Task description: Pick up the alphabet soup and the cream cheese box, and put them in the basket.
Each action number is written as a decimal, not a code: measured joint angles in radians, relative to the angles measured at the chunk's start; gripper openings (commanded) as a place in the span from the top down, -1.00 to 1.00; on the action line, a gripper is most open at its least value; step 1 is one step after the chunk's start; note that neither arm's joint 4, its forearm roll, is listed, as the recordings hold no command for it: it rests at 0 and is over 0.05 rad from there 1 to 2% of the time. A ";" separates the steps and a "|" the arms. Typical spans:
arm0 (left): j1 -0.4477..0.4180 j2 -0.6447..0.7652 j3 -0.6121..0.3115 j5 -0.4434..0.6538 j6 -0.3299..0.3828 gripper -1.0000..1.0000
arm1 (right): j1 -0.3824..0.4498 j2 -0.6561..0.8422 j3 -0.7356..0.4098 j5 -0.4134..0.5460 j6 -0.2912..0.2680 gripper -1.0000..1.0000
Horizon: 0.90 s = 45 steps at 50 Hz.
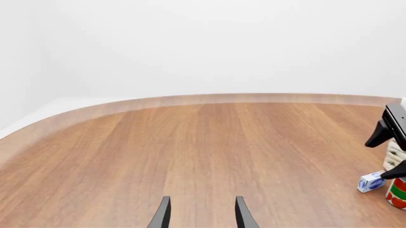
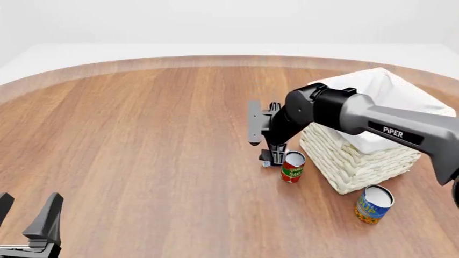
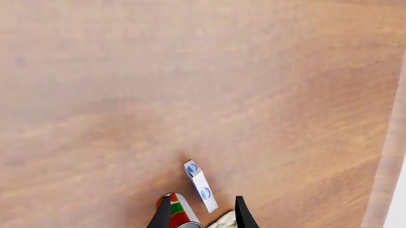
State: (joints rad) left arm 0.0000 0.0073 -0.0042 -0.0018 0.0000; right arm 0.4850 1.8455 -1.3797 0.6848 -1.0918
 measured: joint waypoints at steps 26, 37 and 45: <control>0.000 0.000 0.000 0.000 0.000 -1.00 | -0.026 0.075 -0.026 -0.018 -0.005 -1.00; 0.000 0.000 0.000 0.000 0.000 -1.00 | -0.027 0.102 -0.033 -0.028 0.006 -1.00; 0.000 0.000 0.000 0.000 0.000 -1.00 | -0.027 0.117 -0.039 -0.033 0.013 -1.00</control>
State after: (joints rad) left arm 0.0000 0.0075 -0.0043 -0.0019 0.0000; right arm 0.4577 1.9628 -1.4191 0.6517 -1.0788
